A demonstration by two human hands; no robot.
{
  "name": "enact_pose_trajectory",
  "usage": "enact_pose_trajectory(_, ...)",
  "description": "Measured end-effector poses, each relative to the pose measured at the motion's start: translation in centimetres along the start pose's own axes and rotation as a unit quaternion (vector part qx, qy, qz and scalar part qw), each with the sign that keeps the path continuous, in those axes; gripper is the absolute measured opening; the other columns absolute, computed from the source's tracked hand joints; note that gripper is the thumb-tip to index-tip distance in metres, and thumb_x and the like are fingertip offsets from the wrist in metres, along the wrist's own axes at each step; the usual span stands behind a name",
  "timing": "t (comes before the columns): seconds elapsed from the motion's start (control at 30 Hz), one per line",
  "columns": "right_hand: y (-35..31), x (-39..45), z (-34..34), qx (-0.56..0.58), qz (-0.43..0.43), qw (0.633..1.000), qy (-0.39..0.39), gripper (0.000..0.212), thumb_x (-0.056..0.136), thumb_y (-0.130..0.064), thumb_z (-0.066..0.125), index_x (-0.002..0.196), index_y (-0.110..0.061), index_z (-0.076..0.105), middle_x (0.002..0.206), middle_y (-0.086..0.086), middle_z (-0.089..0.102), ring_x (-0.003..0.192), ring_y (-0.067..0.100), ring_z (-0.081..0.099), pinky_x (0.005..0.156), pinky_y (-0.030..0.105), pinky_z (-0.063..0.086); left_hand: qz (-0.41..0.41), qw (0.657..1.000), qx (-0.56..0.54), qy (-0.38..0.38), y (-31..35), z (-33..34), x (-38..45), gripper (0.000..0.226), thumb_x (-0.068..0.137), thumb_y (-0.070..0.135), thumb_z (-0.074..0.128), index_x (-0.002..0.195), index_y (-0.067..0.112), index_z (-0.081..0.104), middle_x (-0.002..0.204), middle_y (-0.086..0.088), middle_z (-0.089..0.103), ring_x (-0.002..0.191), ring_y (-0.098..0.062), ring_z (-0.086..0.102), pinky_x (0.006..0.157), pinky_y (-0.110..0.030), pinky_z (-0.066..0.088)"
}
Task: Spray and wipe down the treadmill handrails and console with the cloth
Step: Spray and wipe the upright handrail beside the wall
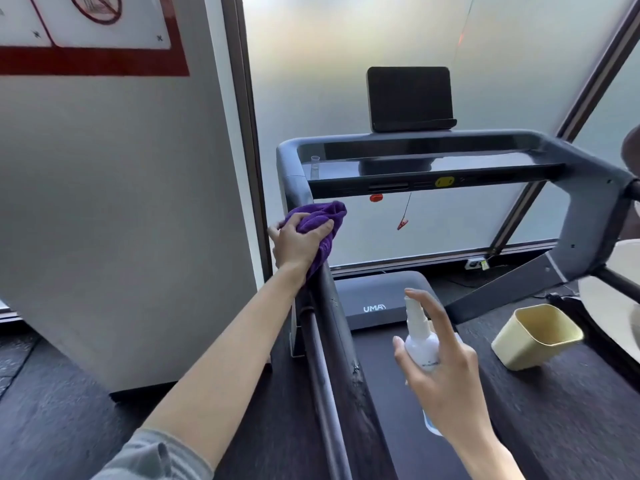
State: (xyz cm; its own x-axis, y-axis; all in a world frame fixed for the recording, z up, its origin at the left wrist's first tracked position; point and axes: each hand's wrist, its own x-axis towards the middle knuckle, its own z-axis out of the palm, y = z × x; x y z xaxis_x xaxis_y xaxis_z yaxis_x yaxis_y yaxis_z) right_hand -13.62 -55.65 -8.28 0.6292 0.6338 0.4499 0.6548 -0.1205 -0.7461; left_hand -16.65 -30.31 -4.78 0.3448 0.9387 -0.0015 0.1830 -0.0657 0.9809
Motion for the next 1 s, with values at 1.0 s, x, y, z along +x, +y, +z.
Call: enact_pose_trajectory(1.0, 0.5, 3.6, 2.4, 0.004, -0.013, 1.0, -0.015, 0.068, 0.084, -0.007, 0.069, 0.129, -0.051, 0.043, 0.056, 0.003, 0.054, 0.046, 0.021, 0.055, 0.05, 0.028, 0.053, 0.018, 0.999, -0.046, -0.014, -3.2, -1.2, -4.9, 0.042, 0.077, 0.038, 0.077, 0.113, 0.03, 0.057, 0.122, -0.003, 0.043, 0.094, -0.006, 0.056, 0.091, -0.027, 0.046)
